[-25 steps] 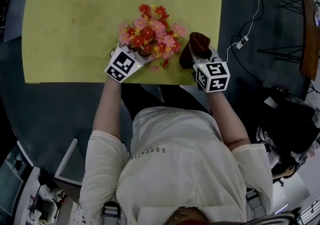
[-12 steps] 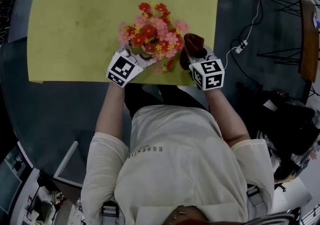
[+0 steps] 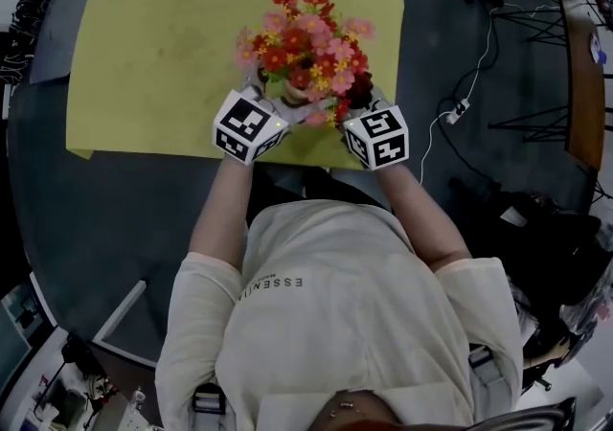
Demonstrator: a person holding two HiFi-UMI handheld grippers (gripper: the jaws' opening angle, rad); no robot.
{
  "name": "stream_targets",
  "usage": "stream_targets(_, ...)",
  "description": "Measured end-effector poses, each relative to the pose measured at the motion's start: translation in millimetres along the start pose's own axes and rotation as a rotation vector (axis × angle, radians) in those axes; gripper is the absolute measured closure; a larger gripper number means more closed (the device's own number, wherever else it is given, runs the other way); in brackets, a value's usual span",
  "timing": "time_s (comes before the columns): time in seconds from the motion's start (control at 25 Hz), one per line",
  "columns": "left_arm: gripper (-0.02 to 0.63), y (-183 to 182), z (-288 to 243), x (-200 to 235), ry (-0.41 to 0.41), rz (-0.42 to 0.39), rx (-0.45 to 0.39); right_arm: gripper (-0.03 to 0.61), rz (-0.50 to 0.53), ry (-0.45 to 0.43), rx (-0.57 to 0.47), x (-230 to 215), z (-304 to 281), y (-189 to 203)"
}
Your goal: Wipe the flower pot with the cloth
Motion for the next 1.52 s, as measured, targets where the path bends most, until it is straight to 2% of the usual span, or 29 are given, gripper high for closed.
stream_targets(0.2, 0.069, -17, 3, -1, -0.027, 0.033, -0.053, 0.532, 0.041, -0.093, -0.045, 36, 3, -10)
stream_targets(0.4, 0.069, -22, 4, -3, -0.05, 0.046, -0.077, 0.532, 0.1, -0.199, -0.036, 77, 3, -5)
stream_targets(0.56, 0.069, -24, 6, -6, -0.052, 0.047, -0.086, 0.532, 0.138, -0.24, -0.022, 91, 2, 3)
stream_targets(0.68, 0.069, -33, 10, -11, -0.046, 0.037, -0.098, 0.532, 0.118, -0.212, -0.025, 78, 3, 6)
stream_targets(0.84, 0.069, -45, 13, -14, -0.022, 0.064, -0.098, 0.532, 0.048, -0.1, -0.06, 34, 13, -3)
stream_targets(0.96, 0.069, -58, 12, -22, 0.044, 0.101, -0.106, 0.532, 0.03, -0.027, -0.119, 0, 25, -23)
stream_targets(1.08, 0.069, -68, 11, -27, 0.098, 0.109, -0.12, 0.532, 0.055, 0.004, -0.186, -12, 31, -48)
stream_targets(1.32, 0.069, -67, 7, -26, 0.132, 0.127, -0.123, 0.532, 0.118, -0.051, -0.267, 11, 29, -63)
stream_targets(1.52, 0.068, -65, 3, -24, 0.124, 0.139, -0.135, 0.532, 0.148, -0.158, -0.265, 36, 26, -54)
Point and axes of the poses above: the fingertips, and each gripper's own axes: z backward along the fingers, x to its left, y out of its underside, the point moved 4 cm from there along z, backward along the fingers, and after that the axes turned 2 degrees about x, right-handed, at the moved point
